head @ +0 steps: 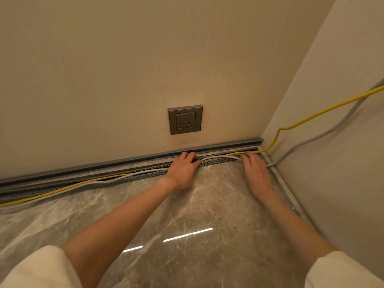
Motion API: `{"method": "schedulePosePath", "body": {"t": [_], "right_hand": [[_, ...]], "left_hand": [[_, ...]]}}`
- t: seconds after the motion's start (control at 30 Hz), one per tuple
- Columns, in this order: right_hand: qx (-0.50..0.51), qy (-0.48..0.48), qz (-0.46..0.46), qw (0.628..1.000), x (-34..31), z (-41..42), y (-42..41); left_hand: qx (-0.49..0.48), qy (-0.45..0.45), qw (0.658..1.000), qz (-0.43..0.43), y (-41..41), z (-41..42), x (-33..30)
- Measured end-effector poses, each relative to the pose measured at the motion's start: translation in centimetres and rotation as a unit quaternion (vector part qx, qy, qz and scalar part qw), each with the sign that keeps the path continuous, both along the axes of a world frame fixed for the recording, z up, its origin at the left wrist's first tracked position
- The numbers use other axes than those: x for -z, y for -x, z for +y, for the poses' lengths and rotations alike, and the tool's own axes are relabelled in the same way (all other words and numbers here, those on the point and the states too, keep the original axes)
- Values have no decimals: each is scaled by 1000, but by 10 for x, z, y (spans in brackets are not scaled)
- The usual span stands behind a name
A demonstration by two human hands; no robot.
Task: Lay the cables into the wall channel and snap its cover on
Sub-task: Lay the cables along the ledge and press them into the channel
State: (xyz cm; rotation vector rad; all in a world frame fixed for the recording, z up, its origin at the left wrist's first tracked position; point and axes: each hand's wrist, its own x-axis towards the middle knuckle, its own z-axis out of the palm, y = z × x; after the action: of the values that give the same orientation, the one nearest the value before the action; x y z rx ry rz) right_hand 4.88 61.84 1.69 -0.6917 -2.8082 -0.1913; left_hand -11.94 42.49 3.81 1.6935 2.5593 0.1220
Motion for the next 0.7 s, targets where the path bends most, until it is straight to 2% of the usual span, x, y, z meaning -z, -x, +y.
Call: {"method": "schedulePosePath", "body": {"t": [0.2, 0.3, 0.4, 0.53, 0.7], "right_hand": [[-46, -77, -100, 991, -15, 39, 0], [-52, -79, -146, 985, -23, 40, 1], [-44, -98, -149, 983, -26, 39, 5], [-32, -102, -109, 988, -25, 35, 11], [-48, -99, -141, 984, -34, 33, 18]], "left_hand": [[-6, 6, 1000, 3, -1, 1, 0], [-12, 2, 1000, 5, -2, 1, 3], [-16, 8, 1000, 9, -3, 2, 5], [-15, 15, 1000, 19, -3, 2, 6], [-12, 15, 1000, 25, -5, 1, 5]]}}
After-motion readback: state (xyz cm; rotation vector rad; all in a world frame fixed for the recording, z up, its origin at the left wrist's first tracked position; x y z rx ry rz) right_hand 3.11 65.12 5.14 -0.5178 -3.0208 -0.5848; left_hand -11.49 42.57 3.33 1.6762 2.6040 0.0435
